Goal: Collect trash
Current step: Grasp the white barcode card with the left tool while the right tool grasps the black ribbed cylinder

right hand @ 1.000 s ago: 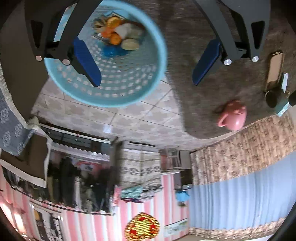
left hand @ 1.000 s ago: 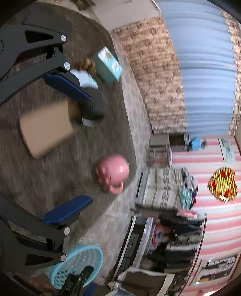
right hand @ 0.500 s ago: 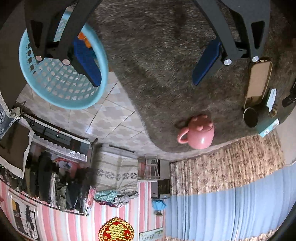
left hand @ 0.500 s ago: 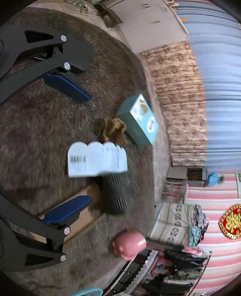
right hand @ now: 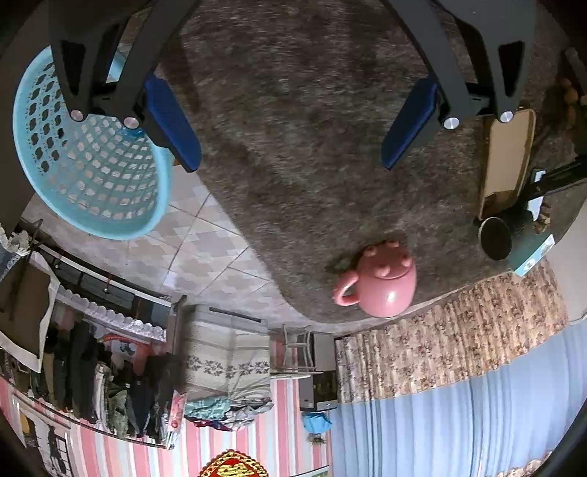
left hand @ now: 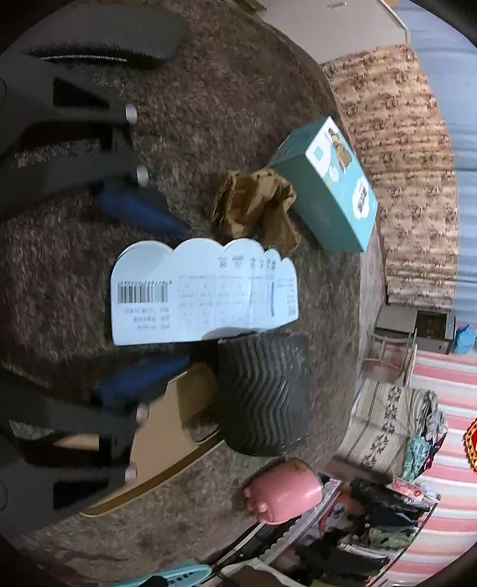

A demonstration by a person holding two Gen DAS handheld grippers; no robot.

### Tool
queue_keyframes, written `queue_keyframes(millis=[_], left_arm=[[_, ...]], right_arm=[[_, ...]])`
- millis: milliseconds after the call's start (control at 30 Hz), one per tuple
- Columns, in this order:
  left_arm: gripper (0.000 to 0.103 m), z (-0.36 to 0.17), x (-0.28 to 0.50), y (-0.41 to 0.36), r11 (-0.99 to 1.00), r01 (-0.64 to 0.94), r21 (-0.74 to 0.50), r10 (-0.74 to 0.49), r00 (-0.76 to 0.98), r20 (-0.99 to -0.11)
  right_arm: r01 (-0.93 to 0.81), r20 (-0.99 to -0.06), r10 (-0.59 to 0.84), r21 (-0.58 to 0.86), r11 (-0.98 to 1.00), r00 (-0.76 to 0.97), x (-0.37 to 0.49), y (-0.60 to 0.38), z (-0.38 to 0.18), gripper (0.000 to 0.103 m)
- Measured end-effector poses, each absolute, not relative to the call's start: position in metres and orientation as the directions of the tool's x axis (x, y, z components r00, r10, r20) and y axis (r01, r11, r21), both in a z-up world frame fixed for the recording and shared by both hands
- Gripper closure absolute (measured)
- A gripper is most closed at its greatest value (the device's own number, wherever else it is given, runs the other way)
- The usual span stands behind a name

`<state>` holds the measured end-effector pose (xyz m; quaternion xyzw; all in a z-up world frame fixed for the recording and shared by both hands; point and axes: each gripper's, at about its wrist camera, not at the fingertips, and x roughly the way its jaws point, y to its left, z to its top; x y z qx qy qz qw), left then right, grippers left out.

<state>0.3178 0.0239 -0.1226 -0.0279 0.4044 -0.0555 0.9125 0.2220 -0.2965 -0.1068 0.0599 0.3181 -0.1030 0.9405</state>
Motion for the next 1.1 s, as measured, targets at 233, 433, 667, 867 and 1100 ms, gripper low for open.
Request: queue_keyframes(millis=[233, 433, 667, 867, 1100], left_arm=[[0.052, -0.111, 0.295, 0.047, 0.989, 0.073, -0.126, -0.141, 0.696, -0.704], [0.052, -0.093, 0.260, 0.087, 0.998, -0.008, -0.057, -0.030, 0.769, -0.639], [0.052, -0.074, 0.236, 0.142, 0.993, -0.114, 0.010, 0.101, 0.839, -0.534], [0.052, -0.081, 0.230, 0.175, 0.982, -0.188, -0.014, 0.153, 0.836, -0.527], [0.052, -0.091, 0.235, 0.191, 0.971, -0.223, -0.086, 0.139, 0.819, -0.557]], right_arm=[[0.137, -0.588, -0.096, 0.025, 0.990, 0.803, 0.228, -0.256, -0.093, 0.006], [0.014, -0.609, -0.054, -0.070, 0.997, 0.791, 0.244, -0.205, -0.094, 0.006], [-0.123, -0.594, 0.045, -0.092, 0.988, 0.804, 0.268, -0.140, -0.080, 0.006], [-0.171, -0.608, 0.101, -0.058, 0.984, 0.787, 0.299, -0.094, -0.074, 0.006], [-0.151, -0.655, 0.073, -0.064, 0.986, 0.752, 0.338, -0.061, -0.088, 0.006]])
